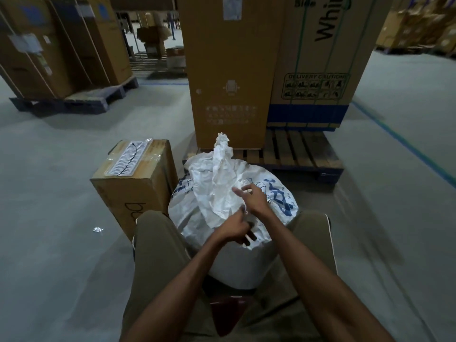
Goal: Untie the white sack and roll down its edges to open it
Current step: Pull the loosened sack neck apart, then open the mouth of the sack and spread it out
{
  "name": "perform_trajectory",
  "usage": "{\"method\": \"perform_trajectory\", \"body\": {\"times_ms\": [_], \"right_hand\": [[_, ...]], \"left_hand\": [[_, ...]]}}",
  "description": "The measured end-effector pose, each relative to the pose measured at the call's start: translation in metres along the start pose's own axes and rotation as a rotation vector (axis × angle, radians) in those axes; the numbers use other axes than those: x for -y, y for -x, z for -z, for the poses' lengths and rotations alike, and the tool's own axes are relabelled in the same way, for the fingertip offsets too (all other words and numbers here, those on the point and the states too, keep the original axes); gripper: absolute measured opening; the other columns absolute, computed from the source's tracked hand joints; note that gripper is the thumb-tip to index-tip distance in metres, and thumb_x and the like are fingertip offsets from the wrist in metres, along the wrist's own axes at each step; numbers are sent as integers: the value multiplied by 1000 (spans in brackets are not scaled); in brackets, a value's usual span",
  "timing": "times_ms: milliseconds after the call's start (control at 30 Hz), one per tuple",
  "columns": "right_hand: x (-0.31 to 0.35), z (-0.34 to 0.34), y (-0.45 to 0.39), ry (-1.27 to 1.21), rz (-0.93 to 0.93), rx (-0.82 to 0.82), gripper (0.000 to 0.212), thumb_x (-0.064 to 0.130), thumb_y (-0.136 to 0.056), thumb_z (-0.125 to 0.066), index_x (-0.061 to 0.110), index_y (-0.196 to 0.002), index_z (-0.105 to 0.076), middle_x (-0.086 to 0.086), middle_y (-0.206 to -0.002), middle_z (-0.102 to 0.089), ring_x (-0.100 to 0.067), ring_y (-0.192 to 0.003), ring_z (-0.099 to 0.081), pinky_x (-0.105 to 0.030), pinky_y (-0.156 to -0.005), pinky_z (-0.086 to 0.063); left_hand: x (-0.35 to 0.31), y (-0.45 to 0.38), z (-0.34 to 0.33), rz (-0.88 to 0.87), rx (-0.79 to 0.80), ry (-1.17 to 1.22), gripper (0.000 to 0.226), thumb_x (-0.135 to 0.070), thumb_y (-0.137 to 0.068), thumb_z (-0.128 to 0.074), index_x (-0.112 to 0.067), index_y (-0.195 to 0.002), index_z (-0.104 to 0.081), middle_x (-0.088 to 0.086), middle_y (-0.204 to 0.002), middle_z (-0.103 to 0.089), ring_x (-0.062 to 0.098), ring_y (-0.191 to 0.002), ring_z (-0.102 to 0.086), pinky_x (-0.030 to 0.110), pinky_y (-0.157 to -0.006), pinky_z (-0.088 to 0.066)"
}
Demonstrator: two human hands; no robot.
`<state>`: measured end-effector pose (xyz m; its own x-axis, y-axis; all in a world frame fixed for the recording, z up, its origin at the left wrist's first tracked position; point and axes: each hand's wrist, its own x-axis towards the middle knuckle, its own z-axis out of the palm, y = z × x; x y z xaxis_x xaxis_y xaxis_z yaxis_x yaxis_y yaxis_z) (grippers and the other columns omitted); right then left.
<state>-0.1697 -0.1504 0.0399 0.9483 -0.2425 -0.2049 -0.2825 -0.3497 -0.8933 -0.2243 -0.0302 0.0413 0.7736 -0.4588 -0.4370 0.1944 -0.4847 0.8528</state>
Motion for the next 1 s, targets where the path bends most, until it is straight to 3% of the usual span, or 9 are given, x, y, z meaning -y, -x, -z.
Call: {"method": "perform_trajectory", "body": {"times_ms": [67,167,300,400,500,633,700,833,1000], "right_hand": [[-1,3,-12,85,-49,22,42,26,-79,-85,15,-114,-65,-5,-101,-67,-21,-87,-67,-30,-67,-53],[-12,8,-22,149,-41,0,39,0,-73,-78,10,-110,-68,-12,-90,-73,-23,-74,-72,-34,-63,-62],[-32,13,-29,275,1,-84,35,5,-80,-75,20,-111,-66,-6,-106,-70,-20,-92,-67,-38,-83,-60],[-37,12,-28,422,7,-100,43,22,-78,-80,25,-115,-60,-1,-114,-67,-21,-100,-65,-43,-87,-58],[-32,4,-27,601,97,-172,59,25,-73,-82,22,-126,-54,-3,-126,-57,-26,-112,-58,-44,-91,-54],[-17,-6,-31,456,326,-162,38,2,-81,-62,19,-114,-63,-2,-117,-60,-21,-111,-52,-38,-96,-48],[-4,-7,-37,266,271,-156,20,23,-101,-50,17,-113,-65,-2,-112,-61,-21,-109,-54,-37,-95,-44],[17,-5,-62,353,98,-115,48,64,-92,-52,18,-100,-62,-1,-103,-64,-25,-99,-59,-43,-86,-51],[21,3,-74,516,110,-174,31,19,-94,-60,16,-124,-54,-10,-124,-63,-31,-109,-61,-39,-83,-50]], "left_hand": [[-2,3,6,6,88,-131,81,-18,-104,-45,-21,-160,15,16,-101,-77,21,-57,-72,27,-51,-54],[-1,11,25,-93,7,-319,76,-21,-102,-53,-26,-162,-6,12,-98,-77,13,-52,-69,30,-57,-60],[9,3,49,-269,-443,-142,39,-25,-97,-66,-25,-135,-58,2,-86,-77,6,-66,-68,35,-71,-62],[17,-30,70,-165,-732,-147,47,-34,-92,-69,-26,-136,-55,1,-114,-67,17,-111,-56,40,-100,-49],[15,-59,84,35,-636,155,51,-28,-90,-73,-16,-137,-57,7,-129,-64,24,-116,-60,38,-101,-49],[13,-76,64,-163,-574,91,32,-21,-99,-61,-10,-128,-66,4,-123,-70,20,-111,-67,32,-94,-54],[20,-80,53,-197,-415,58,41,-16,-97,-57,-11,-137,-61,-5,-132,-61,16,-119,-61,32,-99,-51],[31,-85,58,-213,-153,340,49,-1,-82,-47,-13,-123,-72,6,-116,-76,26,-105,-72,41,-88,-58],[31,-92,83,-123,-612,317,32,2,-90,-53,-13,-107,-75,1,-105,-75,21,-103,-69,40,-94,-56]]}}
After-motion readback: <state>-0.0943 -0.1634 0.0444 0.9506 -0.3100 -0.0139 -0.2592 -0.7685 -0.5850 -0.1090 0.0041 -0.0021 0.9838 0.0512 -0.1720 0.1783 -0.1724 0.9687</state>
